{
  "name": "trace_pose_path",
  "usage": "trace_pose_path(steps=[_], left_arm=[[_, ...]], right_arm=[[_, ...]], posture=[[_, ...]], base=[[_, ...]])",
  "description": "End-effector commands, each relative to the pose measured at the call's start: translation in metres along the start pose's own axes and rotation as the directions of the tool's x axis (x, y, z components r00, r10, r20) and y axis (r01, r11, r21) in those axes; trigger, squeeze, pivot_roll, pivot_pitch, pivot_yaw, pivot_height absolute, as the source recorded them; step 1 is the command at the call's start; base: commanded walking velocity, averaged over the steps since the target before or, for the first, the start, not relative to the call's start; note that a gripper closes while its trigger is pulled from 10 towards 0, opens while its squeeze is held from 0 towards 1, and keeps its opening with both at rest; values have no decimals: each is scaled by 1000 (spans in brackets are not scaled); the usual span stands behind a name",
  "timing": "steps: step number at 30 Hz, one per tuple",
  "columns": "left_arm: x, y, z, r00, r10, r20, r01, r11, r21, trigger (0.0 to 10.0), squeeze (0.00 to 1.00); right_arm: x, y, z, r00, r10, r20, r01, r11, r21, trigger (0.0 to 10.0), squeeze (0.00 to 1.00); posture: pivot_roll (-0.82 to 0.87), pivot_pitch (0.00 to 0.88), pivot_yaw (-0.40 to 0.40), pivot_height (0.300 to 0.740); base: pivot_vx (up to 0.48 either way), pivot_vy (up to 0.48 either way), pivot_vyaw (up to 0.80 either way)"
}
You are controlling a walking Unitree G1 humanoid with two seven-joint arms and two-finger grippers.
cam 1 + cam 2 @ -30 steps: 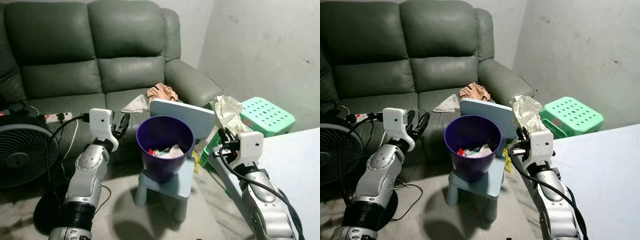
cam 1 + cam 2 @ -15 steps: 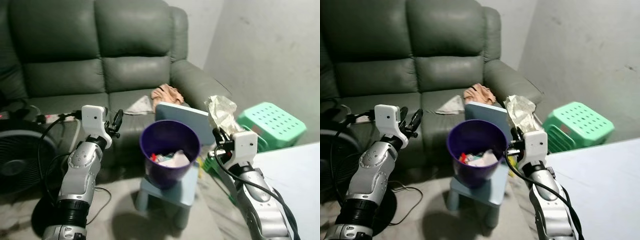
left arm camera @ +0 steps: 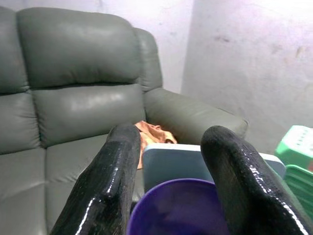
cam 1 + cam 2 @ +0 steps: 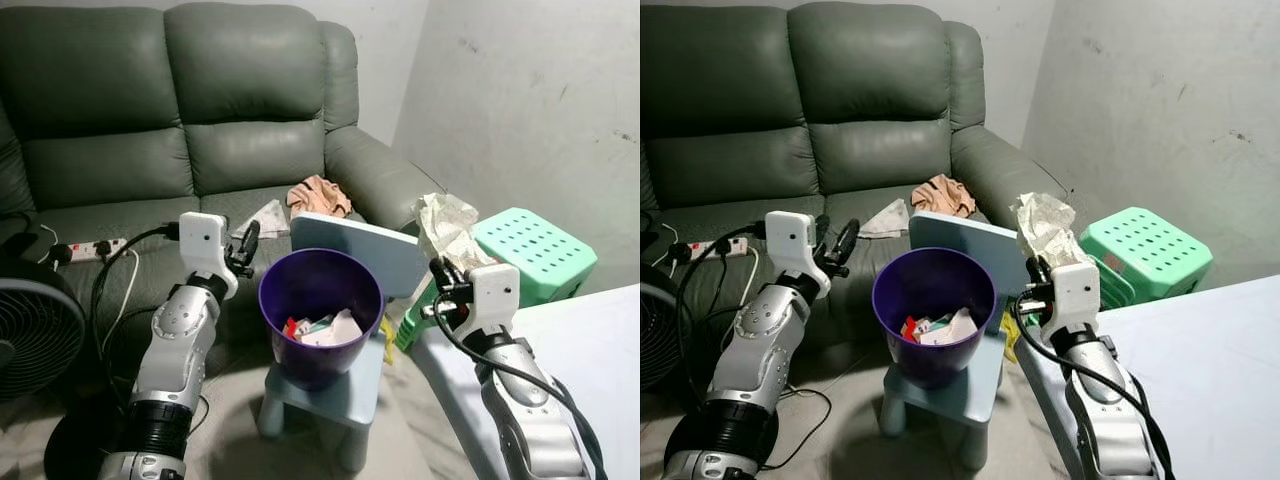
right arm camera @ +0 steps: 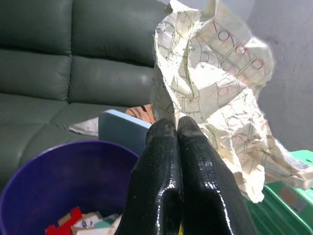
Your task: Picking trash to rubbish bin
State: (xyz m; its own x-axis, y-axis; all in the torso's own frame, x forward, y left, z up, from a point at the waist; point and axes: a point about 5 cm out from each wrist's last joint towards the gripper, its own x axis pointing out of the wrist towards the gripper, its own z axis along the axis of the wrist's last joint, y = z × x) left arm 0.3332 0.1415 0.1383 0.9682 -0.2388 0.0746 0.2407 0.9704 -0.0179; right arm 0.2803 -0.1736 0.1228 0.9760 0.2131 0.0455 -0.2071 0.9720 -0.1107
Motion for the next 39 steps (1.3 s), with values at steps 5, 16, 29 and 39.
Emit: trace_pose_path(steps=[5,16,29,39], left_arm=[[-2,-13,3,996,-92,19,91,995,38,10000,0],[-27,-19,0,998,-57,19,56,998,33,10000,0],[-81,-48,9,1000,14,20,-13,999,-42,10000,0],[-96,-89,27,998,-59,21,60,993,-100,10000,0]], right_arm=[[18,-10,6,997,75,-15,-75,997,-19,10000,0],[46,-14,6,972,221,-84,-227,971,-77,10000,0],[87,3,9,917,368,-151,-379,924,-49,10000,0],[105,27,2,911,348,-223,-361,932,-21,10000,0]], posture=[[-33,0,-82,740],[52,0,-175,740],[209,128,-299,740],[214,180,-294,740]], base=[[0,0,0],[0,0,0],[0,0,0],[0,0,0]])
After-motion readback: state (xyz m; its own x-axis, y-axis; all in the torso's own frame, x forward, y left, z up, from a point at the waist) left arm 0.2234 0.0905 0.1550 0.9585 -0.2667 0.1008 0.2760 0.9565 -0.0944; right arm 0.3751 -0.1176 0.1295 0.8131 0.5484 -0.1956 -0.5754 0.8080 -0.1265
